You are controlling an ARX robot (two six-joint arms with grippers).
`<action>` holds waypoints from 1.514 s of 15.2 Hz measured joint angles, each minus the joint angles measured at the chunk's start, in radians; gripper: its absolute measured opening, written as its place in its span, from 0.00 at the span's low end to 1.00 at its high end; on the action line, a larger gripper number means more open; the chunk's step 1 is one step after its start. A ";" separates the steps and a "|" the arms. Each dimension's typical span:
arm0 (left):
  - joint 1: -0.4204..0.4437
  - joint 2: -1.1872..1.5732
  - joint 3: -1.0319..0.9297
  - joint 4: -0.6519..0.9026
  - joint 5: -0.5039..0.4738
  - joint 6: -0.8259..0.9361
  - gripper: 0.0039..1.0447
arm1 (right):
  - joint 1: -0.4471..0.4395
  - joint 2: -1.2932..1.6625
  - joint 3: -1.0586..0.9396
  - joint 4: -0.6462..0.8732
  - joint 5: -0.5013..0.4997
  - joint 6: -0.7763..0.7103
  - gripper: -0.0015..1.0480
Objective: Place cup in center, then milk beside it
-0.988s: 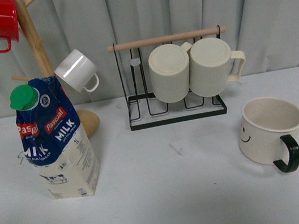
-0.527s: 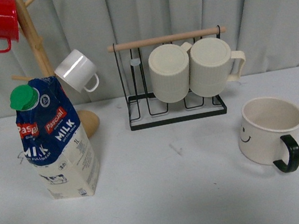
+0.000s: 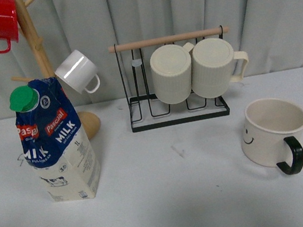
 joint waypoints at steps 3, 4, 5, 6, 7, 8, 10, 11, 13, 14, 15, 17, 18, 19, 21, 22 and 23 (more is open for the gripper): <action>0.000 0.000 0.000 0.000 0.000 0.000 0.94 | -0.067 0.146 0.040 0.109 -0.053 0.005 0.94; 0.000 0.000 0.000 0.000 0.000 0.000 0.94 | -0.093 0.248 0.072 0.186 -0.079 0.010 0.94; 0.000 0.000 0.000 0.000 0.000 0.000 0.94 | -0.094 0.380 0.116 0.286 -0.082 -0.007 0.94; 0.000 0.000 0.000 0.000 0.000 0.000 0.94 | -0.069 0.500 0.156 0.372 -0.071 -0.043 0.94; 0.000 0.000 0.000 0.000 0.000 0.000 0.94 | -0.049 0.563 0.179 0.411 -0.050 -0.072 0.94; 0.000 0.000 0.000 0.000 0.000 0.000 0.94 | -0.027 0.656 0.230 0.441 -0.026 -0.100 0.94; 0.000 0.000 0.000 0.000 0.000 0.000 0.94 | 0.023 0.832 0.376 0.396 0.034 -0.121 0.94; 0.000 0.000 0.000 0.000 0.000 0.000 0.94 | 0.046 0.894 0.436 0.349 0.049 -0.120 0.94; 0.000 0.000 0.000 0.000 0.000 0.000 0.94 | 0.109 1.296 0.846 0.000 0.014 0.088 0.94; 0.000 0.000 0.000 0.000 0.000 0.000 0.94 | 0.122 1.378 0.908 -0.047 0.020 0.132 0.94; 0.000 0.000 0.000 0.000 0.000 0.000 0.94 | 0.136 1.425 0.942 -0.064 0.021 0.163 0.94; 0.000 0.000 0.000 0.000 0.000 0.000 0.94 | 0.175 1.495 1.017 -0.106 0.018 0.211 0.94; 0.000 0.000 0.000 0.000 0.000 0.000 0.94 | 0.191 1.522 1.051 -0.130 0.019 0.223 0.94; 0.000 0.000 0.000 0.000 0.000 0.000 0.94 | 0.208 1.549 1.075 -0.152 0.025 0.229 0.94; 0.000 0.000 0.000 0.000 0.000 0.000 0.94 | 0.217 1.573 1.098 -0.185 0.028 0.234 0.94; 0.000 0.000 0.000 0.000 0.000 0.000 0.94 | 0.225 1.588 1.109 -0.193 0.036 0.236 0.94; 0.000 0.000 0.000 0.000 0.000 0.000 0.94 | 0.226 1.593 1.113 -0.199 0.038 0.237 0.94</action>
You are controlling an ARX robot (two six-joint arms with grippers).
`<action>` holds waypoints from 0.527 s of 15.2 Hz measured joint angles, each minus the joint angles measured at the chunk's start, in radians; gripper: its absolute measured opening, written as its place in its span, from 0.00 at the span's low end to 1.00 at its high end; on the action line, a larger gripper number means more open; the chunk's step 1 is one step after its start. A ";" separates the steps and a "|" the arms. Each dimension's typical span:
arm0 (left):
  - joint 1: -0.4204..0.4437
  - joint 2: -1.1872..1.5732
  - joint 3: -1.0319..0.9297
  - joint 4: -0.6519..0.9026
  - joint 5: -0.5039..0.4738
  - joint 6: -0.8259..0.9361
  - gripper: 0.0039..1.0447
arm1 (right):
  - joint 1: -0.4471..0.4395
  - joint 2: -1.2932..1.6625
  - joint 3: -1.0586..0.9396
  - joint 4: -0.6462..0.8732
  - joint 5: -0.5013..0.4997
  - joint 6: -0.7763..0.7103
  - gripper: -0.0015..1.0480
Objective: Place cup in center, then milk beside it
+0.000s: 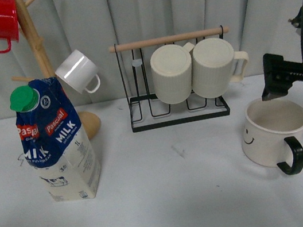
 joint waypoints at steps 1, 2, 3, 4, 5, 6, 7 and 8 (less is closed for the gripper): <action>0.000 0.000 0.000 0.000 0.000 0.000 0.94 | 0.002 0.014 0.013 -0.016 0.001 0.003 0.94; 0.000 0.000 0.000 0.000 0.000 0.000 0.94 | 0.007 0.038 0.031 -0.033 0.018 0.005 0.94; 0.000 0.000 0.000 0.000 0.000 0.000 0.94 | 0.020 0.095 0.086 -0.096 0.066 0.006 0.94; 0.000 0.000 0.000 0.000 0.000 0.000 0.94 | 0.032 0.142 0.124 -0.142 0.106 0.005 0.88; 0.000 0.000 0.000 0.000 0.000 0.000 0.94 | 0.032 0.182 0.150 -0.174 0.138 -0.005 0.55; 0.000 0.000 0.000 0.000 0.000 0.000 0.94 | 0.031 0.187 0.151 -0.185 0.140 -0.004 0.27; 0.000 0.000 0.000 0.000 0.000 0.000 0.94 | 0.031 0.187 0.151 -0.186 0.142 -0.004 0.20; 0.000 0.000 0.000 0.000 0.000 0.000 0.94 | 0.031 0.187 0.151 -0.187 0.142 -0.004 0.12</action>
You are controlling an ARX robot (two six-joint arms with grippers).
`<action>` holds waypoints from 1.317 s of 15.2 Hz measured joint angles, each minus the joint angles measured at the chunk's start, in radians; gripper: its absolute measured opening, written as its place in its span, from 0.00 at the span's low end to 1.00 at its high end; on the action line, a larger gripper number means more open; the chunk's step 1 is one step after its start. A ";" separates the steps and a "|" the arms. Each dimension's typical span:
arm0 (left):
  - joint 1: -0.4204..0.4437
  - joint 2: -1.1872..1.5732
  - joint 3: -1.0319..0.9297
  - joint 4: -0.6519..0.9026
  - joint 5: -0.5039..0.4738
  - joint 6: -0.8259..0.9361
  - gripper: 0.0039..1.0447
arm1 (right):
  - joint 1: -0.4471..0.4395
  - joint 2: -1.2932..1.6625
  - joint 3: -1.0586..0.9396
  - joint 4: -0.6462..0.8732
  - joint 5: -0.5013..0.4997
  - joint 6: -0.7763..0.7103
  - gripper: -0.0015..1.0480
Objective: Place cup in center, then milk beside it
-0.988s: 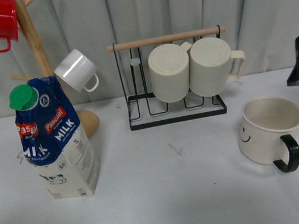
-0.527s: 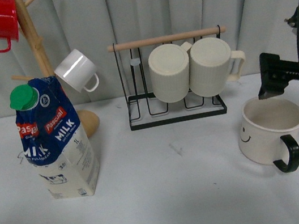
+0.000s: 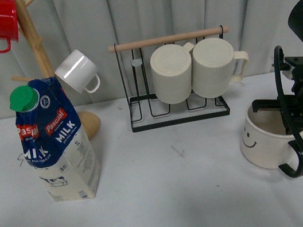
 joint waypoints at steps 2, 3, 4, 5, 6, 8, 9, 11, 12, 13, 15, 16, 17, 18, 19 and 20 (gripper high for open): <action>0.000 0.000 0.000 0.000 0.000 0.000 0.94 | 0.000 -0.021 -0.019 0.012 -0.006 -0.001 0.03; 0.000 0.000 0.000 0.000 0.000 0.000 0.94 | 0.000 -0.045 -0.041 0.018 -0.014 0.001 0.03; 0.000 0.000 0.000 0.000 0.000 0.000 0.94 | 0.002 -0.060 -0.051 0.023 -0.016 0.004 0.03; 0.000 0.000 0.000 0.000 0.000 0.000 0.94 | 0.009 -0.080 -0.062 0.029 -0.019 0.012 0.03; 0.000 0.000 0.000 0.000 0.000 0.000 0.94 | 0.024 -0.106 -0.076 0.036 -0.030 0.032 0.03; 0.000 0.000 0.000 0.000 0.000 0.000 0.94 | 0.063 -0.132 -0.097 0.051 -0.038 0.065 0.03; 0.000 0.000 0.000 0.000 0.000 0.000 0.94 | 0.091 -0.135 -0.101 0.057 -0.044 0.085 0.03; 0.000 0.000 0.000 0.000 0.000 0.000 0.94 | 0.127 -0.135 -0.103 0.057 -0.045 0.116 0.03; 0.000 0.000 0.000 0.000 0.000 0.000 0.94 | 0.148 -0.134 -0.103 0.056 -0.047 0.137 0.03; 0.000 0.000 0.000 0.000 0.000 0.000 0.94 | 0.162 -0.132 -0.102 0.056 -0.049 0.164 0.03; 0.000 0.000 0.000 0.000 0.000 0.000 0.94 | 0.187 -0.106 -0.087 0.042 -0.053 0.220 0.03; 0.000 0.000 0.000 0.000 0.000 0.000 0.94 | 0.195 -0.093 -0.082 0.042 -0.052 0.237 0.03; 0.000 0.000 0.000 0.000 0.000 0.000 0.94 | 0.205 -0.073 -0.072 0.042 -0.048 0.258 0.03; 0.000 0.000 0.000 0.000 0.000 0.000 0.94 | 0.212 -0.061 -0.060 0.034 -0.051 0.275 0.03; 0.000 0.000 0.000 0.000 0.000 0.000 0.94 | 0.219 -0.049 -0.049 0.031 -0.056 0.290 0.03; 0.000 0.000 0.000 0.000 0.000 0.000 0.94 | 0.225 -0.031 -0.031 0.026 -0.064 0.307 0.03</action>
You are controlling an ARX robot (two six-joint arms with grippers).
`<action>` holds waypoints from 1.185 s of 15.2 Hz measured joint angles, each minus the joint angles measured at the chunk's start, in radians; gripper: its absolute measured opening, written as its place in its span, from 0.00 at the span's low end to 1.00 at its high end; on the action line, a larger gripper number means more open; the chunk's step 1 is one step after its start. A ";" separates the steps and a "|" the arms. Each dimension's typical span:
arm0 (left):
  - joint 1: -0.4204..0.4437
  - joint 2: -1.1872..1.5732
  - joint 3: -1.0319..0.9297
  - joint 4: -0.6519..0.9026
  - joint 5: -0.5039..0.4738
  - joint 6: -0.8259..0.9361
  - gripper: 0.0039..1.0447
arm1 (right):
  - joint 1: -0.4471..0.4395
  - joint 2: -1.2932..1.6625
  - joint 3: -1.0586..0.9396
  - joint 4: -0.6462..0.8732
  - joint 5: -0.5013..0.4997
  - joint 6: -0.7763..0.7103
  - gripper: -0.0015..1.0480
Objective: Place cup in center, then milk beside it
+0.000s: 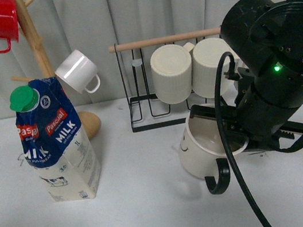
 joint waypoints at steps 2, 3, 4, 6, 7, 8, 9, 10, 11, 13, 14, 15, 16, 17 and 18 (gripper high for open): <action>0.000 0.000 0.000 0.000 0.000 0.000 0.94 | 0.008 0.034 0.020 -0.006 0.000 0.011 0.09; 0.000 0.000 0.000 0.000 0.000 0.000 0.94 | 0.013 0.038 0.023 -0.010 0.001 0.014 0.20; 0.000 0.000 0.000 0.000 0.000 0.000 0.94 | 0.013 0.039 0.027 -0.009 0.001 0.014 0.28; 0.000 0.000 0.000 0.000 0.000 0.000 0.94 | 0.013 0.039 0.030 0.008 0.006 0.014 0.51; 0.000 0.000 0.000 0.000 0.000 0.000 0.94 | 0.012 0.038 0.029 0.023 0.011 0.014 0.66; 0.000 0.000 0.000 0.000 0.000 0.000 0.94 | 0.012 0.032 0.025 0.039 0.012 0.013 0.78; 0.000 0.000 0.000 0.000 0.000 0.000 0.94 | 0.011 0.023 0.018 0.048 0.013 0.012 0.89; 0.000 0.000 0.000 0.000 0.000 0.000 0.94 | 0.009 0.012 0.013 0.053 0.012 0.011 0.95; 0.000 0.000 0.000 0.000 0.000 0.000 0.94 | 0.004 -0.006 0.002 0.072 0.012 0.005 0.94; 0.000 0.000 0.000 0.000 0.000 0.000 0.94 | -0.003 -0.045 -0.024 0.117 0.013 -0.010 0.94; 0.000 0.000 0.000 0.000 0.000 0.000 0.94 | -0.008 -0.092 -0.062 0.173 0.026 -0.029 0.94; 0.000 0.000 0.000 0.000 0.000 0.000 0.94 | -0.007 -0.174 -0.136 0.280 0.069 -0.074 0.94; 0.000 0.000 0.000 0.000 0.000 0.000 0.94 | -0.005 -0.234 -0.191 0.369 0.095 -0.109 0.94; 0.000 0.000 0.000 0.000 0.000 0.000 0.94 | 0.000 -0.308 -0.251 0.463 0.117 -0.144 0.94; 0.000 0.000 0.000 0.000 0.000 0.000 0.94 | 0.003 -0.360 -0.271 0.584 0.133 -0.193 0.93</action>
